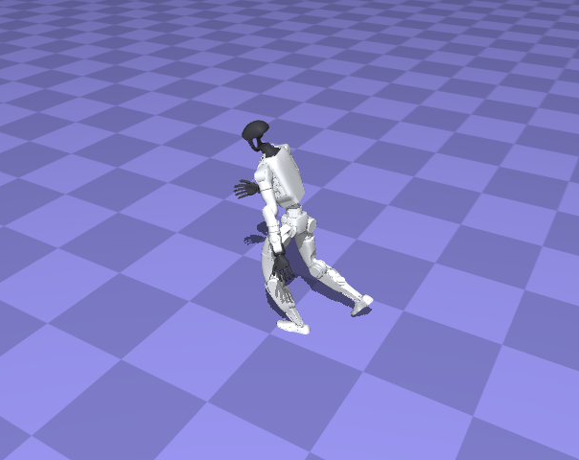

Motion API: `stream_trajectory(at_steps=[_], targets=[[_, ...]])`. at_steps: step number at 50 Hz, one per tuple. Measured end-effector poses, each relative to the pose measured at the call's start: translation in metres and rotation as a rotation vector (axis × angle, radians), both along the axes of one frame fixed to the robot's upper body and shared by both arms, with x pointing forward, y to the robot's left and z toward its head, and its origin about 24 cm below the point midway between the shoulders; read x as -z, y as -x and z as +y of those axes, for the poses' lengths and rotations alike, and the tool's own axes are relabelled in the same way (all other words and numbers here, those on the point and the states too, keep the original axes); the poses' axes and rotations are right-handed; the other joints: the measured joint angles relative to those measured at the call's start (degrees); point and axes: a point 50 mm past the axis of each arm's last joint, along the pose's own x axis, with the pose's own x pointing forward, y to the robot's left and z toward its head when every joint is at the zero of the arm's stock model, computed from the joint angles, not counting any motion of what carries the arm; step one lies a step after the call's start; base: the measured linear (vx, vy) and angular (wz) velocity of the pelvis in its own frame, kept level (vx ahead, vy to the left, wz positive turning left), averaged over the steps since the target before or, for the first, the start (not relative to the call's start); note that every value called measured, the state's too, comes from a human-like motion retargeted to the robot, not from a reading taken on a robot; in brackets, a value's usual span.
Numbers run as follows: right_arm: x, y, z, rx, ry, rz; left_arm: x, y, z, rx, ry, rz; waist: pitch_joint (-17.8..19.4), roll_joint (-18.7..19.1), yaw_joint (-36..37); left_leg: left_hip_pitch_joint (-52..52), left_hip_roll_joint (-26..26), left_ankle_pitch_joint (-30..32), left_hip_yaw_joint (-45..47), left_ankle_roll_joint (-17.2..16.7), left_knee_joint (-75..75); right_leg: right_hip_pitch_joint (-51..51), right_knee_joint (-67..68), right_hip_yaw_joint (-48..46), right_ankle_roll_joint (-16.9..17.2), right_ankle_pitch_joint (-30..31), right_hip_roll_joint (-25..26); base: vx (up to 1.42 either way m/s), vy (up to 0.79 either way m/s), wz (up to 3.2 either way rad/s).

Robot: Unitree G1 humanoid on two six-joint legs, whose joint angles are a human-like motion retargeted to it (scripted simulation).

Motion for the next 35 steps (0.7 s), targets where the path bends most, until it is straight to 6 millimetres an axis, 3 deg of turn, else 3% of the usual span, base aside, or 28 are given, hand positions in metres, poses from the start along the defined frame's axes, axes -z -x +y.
stream_trajectory(at_steps=[2,5,9,12,15,18,20,22,23,25,28,30,33,35], targets=[[0.016,0.008,0.000,0.032,-0.087,0.092,0.005,0.023,-0.013,-0.224,0.024,0.058,-1.4,0.3,-5.6,4.3,0.2,1.1,0.3,-1.1,-4.2,-6.8,4.4,-3.1,-3.0,-5.5,-0.5,1.06,0.16,-0.10],[0.061,0.032,-0.019,0.098,0.082,0.251,0.020,0.014,-0.043,-0.213,0.074,-0.081,-4.3,3.1,-16.0,10.7,0.8,8.0,-1.5,-2.9,-12.7,-14.3,-1.5,-6.5,-4.8,-8.4,3.1,1.08,0.12,0.32],[0.139,0.091,-0.087,0.247,0.485,0.627,0.023,-0.042,-0.082,0.211,0.141,-0.292,-7.7,8.1,-26.4,16.8,2.2,20.9,-3.1,-7.0,-18.7,-18.1,-27.7,-10.0,-3.2,-5.1,7.6,1.14,0.02,0.42],[0.186,0.160,-0.149,0.424,0.638,1.051,0.006,-0.101,-0.103,0.523,0.214,-0.458,-8.2,9.9,-32.1,22.4,1.6,26.8,-6.0,-9.9,-19.8,-18.1,-47.0,-11.5,-1.6,-2.6,7.9,1.21,-0.04,0.65],[0.196,0.234,-0.201,0.741,0.633,1.453,-0.038,-0.175,-0.117,0.843,0.208,-0.644,-7.1,10.7,-35.2,27.7,0.8,29.3,-12.0,-8.4,-18.4,-18.7,-51.4,-12.8,-1.2,3.0,7.4,1.17,-0.09,0.54],[0.181,0.284,-0.228,1.088,0.542,1.611,-0.114,-0.252,-0.129,1.161,-0.032,-0.847,-3.7,13.2,-32.0,24.3,2.7,31.8,-14.8,-7.1,-1.9,-19.3,-36.5,-12.9,-5.8,-6.8,8.6,1.08,-0.07,-0.05],[0.177,0.300,-0.229,1.253,0.481,1.592,-0.169,-0.284,-0.138,1.257,-0.278,-0.994,-2.4,15.0,-28.6,18.0,4.0,32.4,-15.6,-7.0,11.5,-20.8,-25.4,-14.1,-6.9,-13.9,8.5,1.04,-0.04,0.05],[0.183,0.293,-0.219,1.309,0.439,1.516,-0.206,-0.291,-0.143,1.202,-0.438,-1.160,-3.4,15.4,-24.9,10.9,5.4,27.5,-13.7,-5.9,20.2,-20.5,-21.1,-15.3,-6.1,-16.0,7.5,1.05,-0.07,0.06],[0.187,0.282,-0.211,1.296,0.424,1.474,-0.214,-0.287,-0.144,1.149,-0.463,-1.234,-4.4,14.9,-23.1,8.1,6.1,24.5,-12.0,-5.1,22.1,-19.2,-21.4,-15.3,-5.6,-15.9,7.1,1.06,-0.10,-0.24],[0.197,0.239,-0.190,1.196,0.388,1.372,-0.216,-0.268,-0.139,1.035,-0.443,-1.344,-6.6,13.0,-19.2,2.9,7.1,19.8,-7.6,-3.4,21.7,-16.2,-25.0,-13.8,-4.8,-13.1,7.0,1.08,-0.09,-0.69],[0.203,0.152,-0.144,0.817,0.352,1.225,-0.185,-0.233,-0.124,0.991,-0.286,-1.299,-9.3,8.4,-12.7,-1.0,5.6,17.0,-0.8,-2.4,10.4,-10.6,-32.3,-9.7,-2.2,-4.0,5.6,1.09,0.00,-1.21],[0.194,0.093,-0.107,0.509,0.396,1.090,-0.156,-0.210,-0.110,1.031,-0.174,-1.156,-10.8,5.5,-8.1,-2.2,3.5,17.3,1.7,-3.0,-1.8,-7.2,-36.8,-7.1,0.0,3.0,4.3,1.10,0.12,-1.37],[0.150,0.011,-0.050,0.156,0.563,0.776,-0.113,-0.177,-0.082,1.069,-0.037,-0.881,-12.0,3.6,-1.7,-1.9,2.5,18.3,3.7,-4.6,-22.8,-1.4,-41.6,-3.7,2.7,10.6,3.7,1.11,0.23,-1.27],[0.101,-0.037,-0.013,0.014,0.680,0.504,-0.091,-0.155,-0.060,1.051,0.028,-0.710,-11.6,3.6,1.5,-1.3,3.0,18.6,5.6,-6.4,-33.0,3.4,-43.2,-1.6,3.7,13.1,3.6,1.13,0.31,-0.98]])
